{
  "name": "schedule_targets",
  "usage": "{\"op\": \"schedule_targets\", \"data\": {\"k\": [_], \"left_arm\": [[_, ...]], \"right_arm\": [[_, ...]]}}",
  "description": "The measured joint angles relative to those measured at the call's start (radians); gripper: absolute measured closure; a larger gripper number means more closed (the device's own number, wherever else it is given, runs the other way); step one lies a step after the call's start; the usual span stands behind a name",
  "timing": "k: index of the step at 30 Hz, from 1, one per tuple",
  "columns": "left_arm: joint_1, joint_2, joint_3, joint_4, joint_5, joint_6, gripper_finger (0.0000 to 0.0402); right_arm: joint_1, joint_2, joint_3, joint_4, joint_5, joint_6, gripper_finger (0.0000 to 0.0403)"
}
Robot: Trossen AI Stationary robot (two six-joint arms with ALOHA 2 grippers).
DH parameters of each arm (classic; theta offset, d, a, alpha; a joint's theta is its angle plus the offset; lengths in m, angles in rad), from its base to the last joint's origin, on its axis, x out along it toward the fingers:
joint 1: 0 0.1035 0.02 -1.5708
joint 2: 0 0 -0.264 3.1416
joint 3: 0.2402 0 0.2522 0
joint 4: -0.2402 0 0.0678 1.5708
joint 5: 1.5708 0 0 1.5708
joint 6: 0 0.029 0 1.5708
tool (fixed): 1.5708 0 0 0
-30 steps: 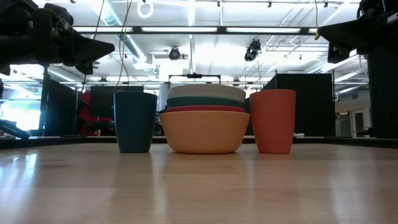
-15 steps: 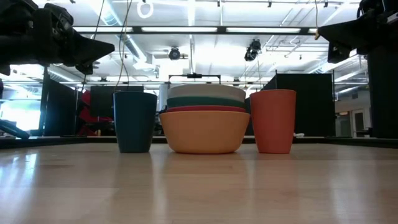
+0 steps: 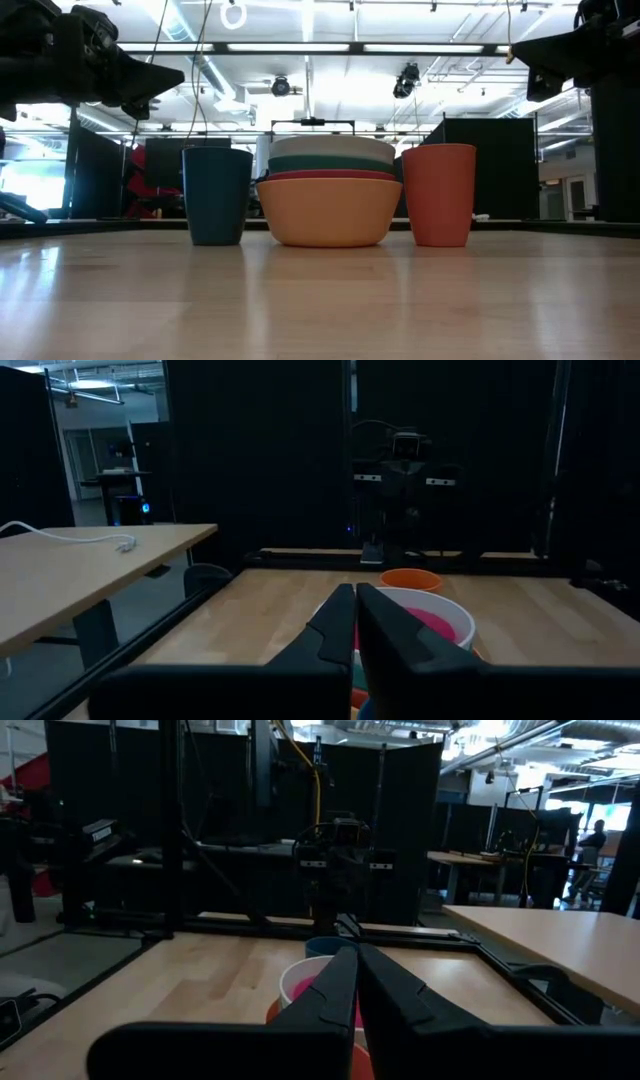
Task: Nest bowls inside each other
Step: Return to Home Position
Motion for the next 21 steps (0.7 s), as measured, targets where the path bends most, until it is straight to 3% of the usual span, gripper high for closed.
{"op": "schedule_targets", "data": {"k": [21], "left_arm": [[0.0, 0.0, 0.0, 0.0, 0.0, 0.0, 0.0397]], "right_arm": [[0.0, 0.0, 0.0, 0.0, 0.0, 0.0, 0.0403]]}}
